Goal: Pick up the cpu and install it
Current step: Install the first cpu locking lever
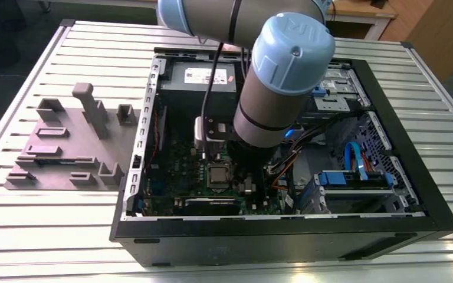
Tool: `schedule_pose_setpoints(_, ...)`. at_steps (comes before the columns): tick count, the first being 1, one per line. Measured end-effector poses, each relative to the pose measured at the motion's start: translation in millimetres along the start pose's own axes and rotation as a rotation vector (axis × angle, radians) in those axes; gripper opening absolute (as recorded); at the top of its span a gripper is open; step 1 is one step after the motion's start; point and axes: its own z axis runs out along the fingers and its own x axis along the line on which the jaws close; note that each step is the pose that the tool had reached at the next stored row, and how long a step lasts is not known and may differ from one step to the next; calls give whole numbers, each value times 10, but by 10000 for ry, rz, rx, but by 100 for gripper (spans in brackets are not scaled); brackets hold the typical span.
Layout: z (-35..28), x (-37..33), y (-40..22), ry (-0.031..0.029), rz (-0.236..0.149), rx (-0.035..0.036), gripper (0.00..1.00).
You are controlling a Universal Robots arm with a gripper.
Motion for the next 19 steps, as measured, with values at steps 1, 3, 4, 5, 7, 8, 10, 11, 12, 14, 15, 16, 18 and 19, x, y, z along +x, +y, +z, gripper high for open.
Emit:
schedule_pose_setpoints(1, 3, -1, -5, -1, 0, 0, 10)
schedule_pose_setpoints(3, 7, -4, -18, -6, -3, 5, 10)
schedule_pose_setpoints(4, 10, -5, -26, -11, -5, 7, 10)
schedule_pose_setpoints(5, 11, -5, -30, -11, -2, 4, 10)
schedule_pose_setpoints(7, 10, -5, -34, -7, -1, 2, 10)
schedule_pose_setpoints(8, 10, -5, -34, -4, 0, 2, 10)
schedule_pose_setpoints(10, 10, -5, -35, -3, -2, 1, 10)
schedule_pose_setpoints(11, 10, -5, -35, -3, -2, 2, 10)
schedule_pose_setpoints(12, 10, -5, -34, -3, -3, 2, 10)
schedule_pose_setpoints(14, 11, -5, -28, -4, -4, 5, 10)
schedule_pose_setpoints(15, 11, -5, -21, -7, -4, 3, 10)
schedule_pose_setpoints(16, 11, -5, -18, -9, -4, 2, 10)
schedule_pose_setpoints(18, 8, -5, -14, -14, -3, 2, 10)
schedule_pose_setpoints(19, 2, -6, -14, -17, -3, 1, 10)
